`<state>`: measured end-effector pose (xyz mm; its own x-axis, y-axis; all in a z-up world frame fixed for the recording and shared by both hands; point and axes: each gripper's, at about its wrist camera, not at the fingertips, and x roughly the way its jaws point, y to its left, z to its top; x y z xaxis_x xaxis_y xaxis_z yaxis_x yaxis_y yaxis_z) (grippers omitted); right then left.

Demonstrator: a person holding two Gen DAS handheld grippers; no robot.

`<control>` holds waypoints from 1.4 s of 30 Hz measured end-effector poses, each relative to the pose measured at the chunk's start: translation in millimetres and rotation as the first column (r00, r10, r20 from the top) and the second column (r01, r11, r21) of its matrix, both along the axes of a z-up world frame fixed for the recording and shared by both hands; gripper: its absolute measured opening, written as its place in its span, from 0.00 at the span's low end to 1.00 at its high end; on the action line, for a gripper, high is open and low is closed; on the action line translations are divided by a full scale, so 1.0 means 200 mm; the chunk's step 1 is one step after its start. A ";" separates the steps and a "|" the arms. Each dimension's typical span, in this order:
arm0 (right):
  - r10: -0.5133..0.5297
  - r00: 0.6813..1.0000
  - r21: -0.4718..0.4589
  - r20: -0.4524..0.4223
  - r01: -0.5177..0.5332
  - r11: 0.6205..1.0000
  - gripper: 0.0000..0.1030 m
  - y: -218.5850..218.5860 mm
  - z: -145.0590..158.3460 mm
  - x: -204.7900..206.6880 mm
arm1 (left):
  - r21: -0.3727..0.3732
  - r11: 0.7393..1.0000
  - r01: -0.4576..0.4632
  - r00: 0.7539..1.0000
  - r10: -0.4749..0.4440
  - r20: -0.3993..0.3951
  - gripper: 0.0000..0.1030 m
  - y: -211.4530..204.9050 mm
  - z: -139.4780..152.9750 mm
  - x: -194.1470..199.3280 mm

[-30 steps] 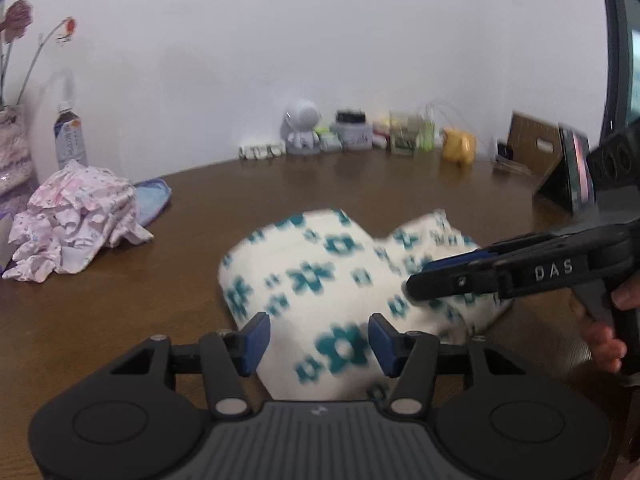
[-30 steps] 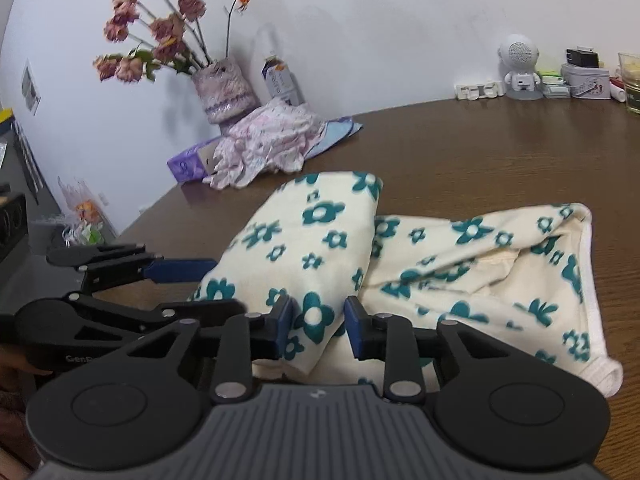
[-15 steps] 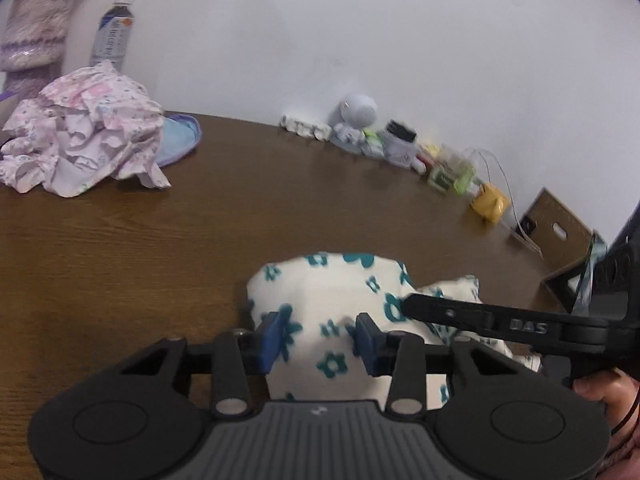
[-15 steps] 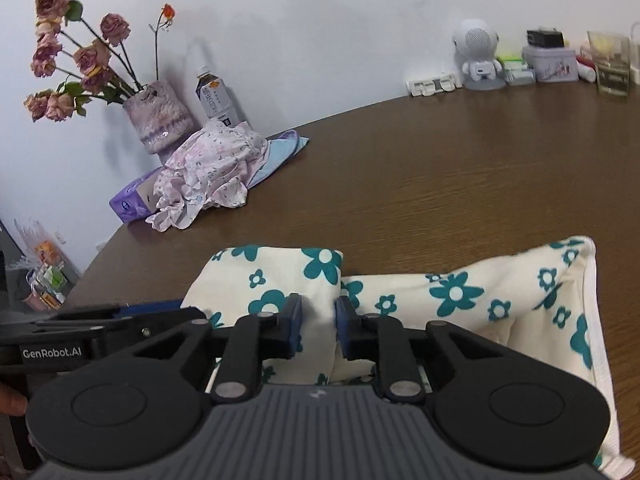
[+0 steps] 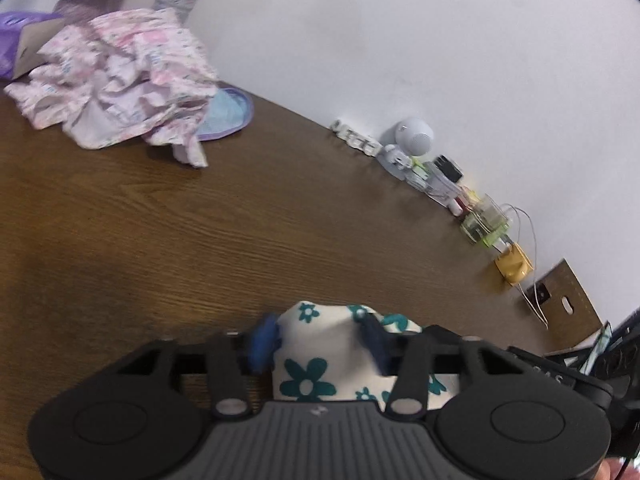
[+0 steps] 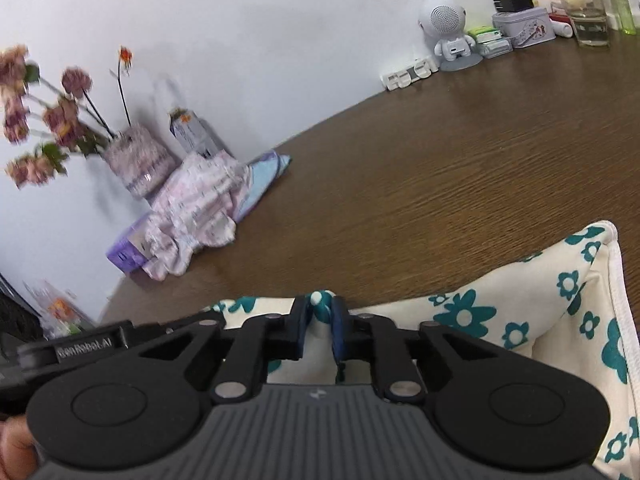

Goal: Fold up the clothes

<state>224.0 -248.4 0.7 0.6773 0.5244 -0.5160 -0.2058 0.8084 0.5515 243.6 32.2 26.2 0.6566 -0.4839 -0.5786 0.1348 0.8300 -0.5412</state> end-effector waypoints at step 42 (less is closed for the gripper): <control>0.160 0.970 -0.384 0.183 -0.079 0.920 0.29 0.12 0.06 -0.72 | 0.574 0.819 0.001 0.910 -0.239 0.340 0.14 -0.24 -0.04 -0.84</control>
